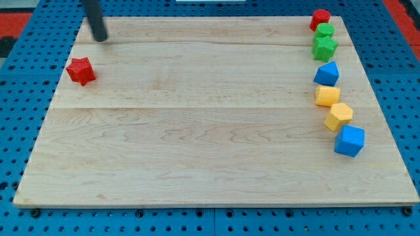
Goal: Push the red star to the bottom of the blue cube
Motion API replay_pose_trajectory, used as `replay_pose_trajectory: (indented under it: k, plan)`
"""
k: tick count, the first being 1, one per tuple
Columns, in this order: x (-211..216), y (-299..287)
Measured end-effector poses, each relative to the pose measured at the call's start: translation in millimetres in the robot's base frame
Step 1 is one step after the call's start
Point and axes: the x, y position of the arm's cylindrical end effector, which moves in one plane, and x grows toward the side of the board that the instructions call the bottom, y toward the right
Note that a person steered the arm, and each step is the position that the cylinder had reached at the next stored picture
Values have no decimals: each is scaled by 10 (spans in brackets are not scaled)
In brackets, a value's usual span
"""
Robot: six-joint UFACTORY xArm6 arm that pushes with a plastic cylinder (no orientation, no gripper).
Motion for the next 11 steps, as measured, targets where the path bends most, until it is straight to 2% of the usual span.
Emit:
replay_pose_trajectory:
  k: [1,2,5,6,7,8,11]
  plan:
    - [680,-75]
    - [1143,95]
    - [2474,2119]
    - [2772,2610]
    - [2815,2199]
    - [2970,2822]
    - [3004,4398]
